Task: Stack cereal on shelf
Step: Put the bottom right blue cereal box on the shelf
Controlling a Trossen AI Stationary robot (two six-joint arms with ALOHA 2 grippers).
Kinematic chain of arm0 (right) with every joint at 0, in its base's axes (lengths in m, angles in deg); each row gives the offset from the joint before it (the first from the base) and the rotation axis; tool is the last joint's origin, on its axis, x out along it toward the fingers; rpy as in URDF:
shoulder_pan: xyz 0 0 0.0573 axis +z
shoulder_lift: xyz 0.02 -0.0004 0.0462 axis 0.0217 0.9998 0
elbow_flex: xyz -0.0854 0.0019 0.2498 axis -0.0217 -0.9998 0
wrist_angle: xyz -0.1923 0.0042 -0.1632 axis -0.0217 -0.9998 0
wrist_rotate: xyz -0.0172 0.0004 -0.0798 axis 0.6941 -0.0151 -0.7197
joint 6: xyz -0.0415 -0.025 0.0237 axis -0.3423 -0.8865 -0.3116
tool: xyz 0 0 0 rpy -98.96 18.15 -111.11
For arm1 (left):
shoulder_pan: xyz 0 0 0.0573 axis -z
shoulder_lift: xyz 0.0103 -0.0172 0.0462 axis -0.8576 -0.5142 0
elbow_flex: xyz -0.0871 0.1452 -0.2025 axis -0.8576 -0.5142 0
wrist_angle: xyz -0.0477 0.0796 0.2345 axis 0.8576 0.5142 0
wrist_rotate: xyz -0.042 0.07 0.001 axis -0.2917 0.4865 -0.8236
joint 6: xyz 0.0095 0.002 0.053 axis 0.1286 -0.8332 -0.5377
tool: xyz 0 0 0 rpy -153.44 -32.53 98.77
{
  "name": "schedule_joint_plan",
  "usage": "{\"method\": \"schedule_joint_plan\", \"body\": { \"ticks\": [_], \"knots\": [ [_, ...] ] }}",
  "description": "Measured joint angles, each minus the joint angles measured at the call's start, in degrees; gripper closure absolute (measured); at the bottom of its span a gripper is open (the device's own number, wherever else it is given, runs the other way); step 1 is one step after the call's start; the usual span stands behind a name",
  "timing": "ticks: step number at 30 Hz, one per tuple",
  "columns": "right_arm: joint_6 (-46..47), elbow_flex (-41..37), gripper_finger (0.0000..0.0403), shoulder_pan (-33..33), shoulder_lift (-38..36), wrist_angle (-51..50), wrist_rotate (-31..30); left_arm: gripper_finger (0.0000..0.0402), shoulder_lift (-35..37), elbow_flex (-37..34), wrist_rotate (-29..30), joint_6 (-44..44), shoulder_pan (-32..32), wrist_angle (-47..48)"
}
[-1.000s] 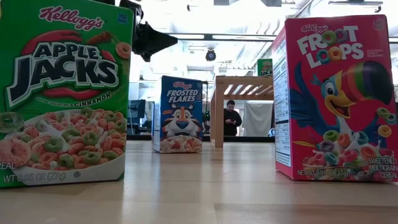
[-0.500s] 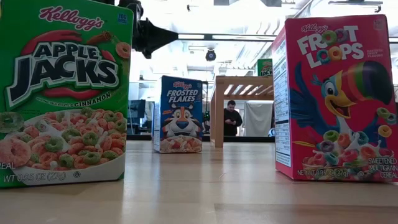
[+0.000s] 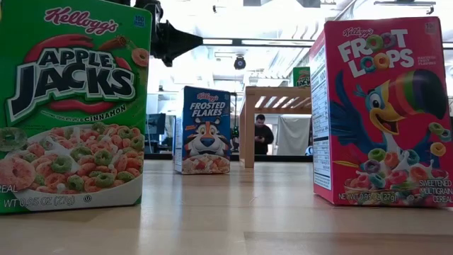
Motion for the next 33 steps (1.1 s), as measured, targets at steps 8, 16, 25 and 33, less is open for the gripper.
{"method": "schedule_joint_plan", "body": {
  "ticks": [8,16,25,33],
  "knots": [
    [-2.5,-5.4,0.01,-0.3,0.0,6.8,0.5,0.0396,0.0,0.0,0.0,0.0,0.0,0.0],
    [-2.9,-10.8,0.0111,-0.3,0.0,13.9,2.0,0.0396,0.0,0.0,0.0,0.0,0.0,0.0],
    [-6.8,-10.5,0.0231,-2.8,-1.3,13.4,3.1,0.0396,0.0,0.0,0.0,-0.5,0.0,0.0],
    [-23.0,-1.5,0.0295,-9.9,-4.1,1.2,-2.5,0.0396,0.0,0.0,-0.2,-0.5,-0.2,-0.1]
  ]
}}
